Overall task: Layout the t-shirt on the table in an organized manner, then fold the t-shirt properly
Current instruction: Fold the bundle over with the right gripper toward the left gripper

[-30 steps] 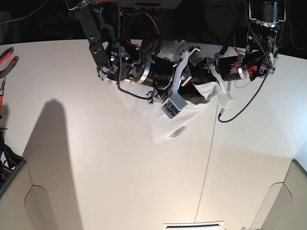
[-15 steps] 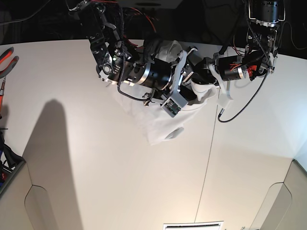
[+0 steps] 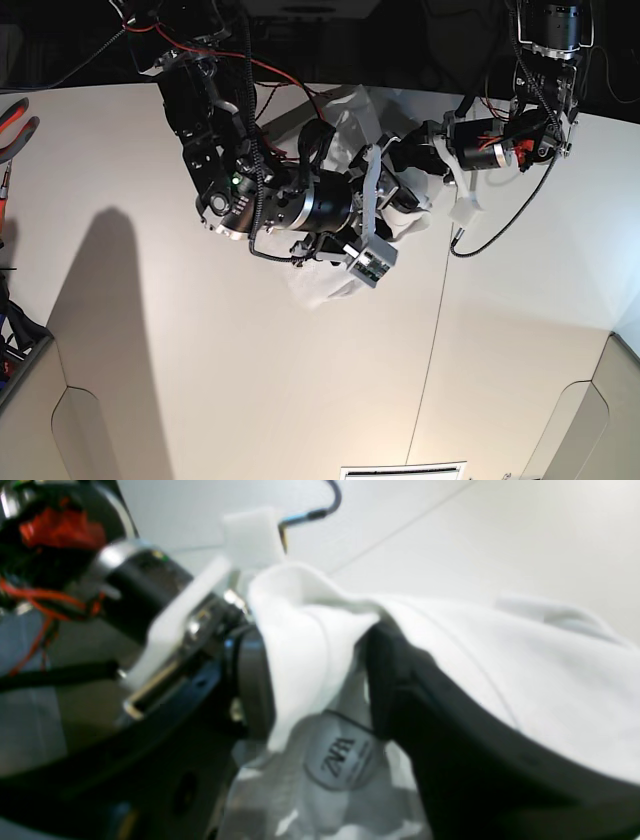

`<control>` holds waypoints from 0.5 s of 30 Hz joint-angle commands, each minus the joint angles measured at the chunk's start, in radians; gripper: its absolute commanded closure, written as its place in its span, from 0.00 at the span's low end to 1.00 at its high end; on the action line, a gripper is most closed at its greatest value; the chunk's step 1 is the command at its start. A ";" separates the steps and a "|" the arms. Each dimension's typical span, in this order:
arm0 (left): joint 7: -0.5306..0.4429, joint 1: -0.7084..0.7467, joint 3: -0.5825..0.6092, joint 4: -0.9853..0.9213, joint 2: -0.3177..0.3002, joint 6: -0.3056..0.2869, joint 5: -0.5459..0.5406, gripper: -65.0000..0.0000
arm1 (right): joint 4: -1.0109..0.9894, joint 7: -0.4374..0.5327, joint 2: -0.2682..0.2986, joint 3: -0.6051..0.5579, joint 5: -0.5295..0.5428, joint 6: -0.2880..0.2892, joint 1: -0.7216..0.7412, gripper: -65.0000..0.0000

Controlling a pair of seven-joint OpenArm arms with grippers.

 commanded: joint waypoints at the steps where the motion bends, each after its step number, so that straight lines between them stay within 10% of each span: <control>1: 0.005 -0.010 0.000 0.017 -0.014 -0.005 -0.017 1.00 | 0.017 0.018 -0.009 -0.007 0.018 0.003 0.015 0.57; 15: 0.027 -0.013 -0.207 0.100 -0.048 -0.005 0.017 1.00 | 0.017 0.028 -0.009 -0.032 0.018 0.003 0.013 0.57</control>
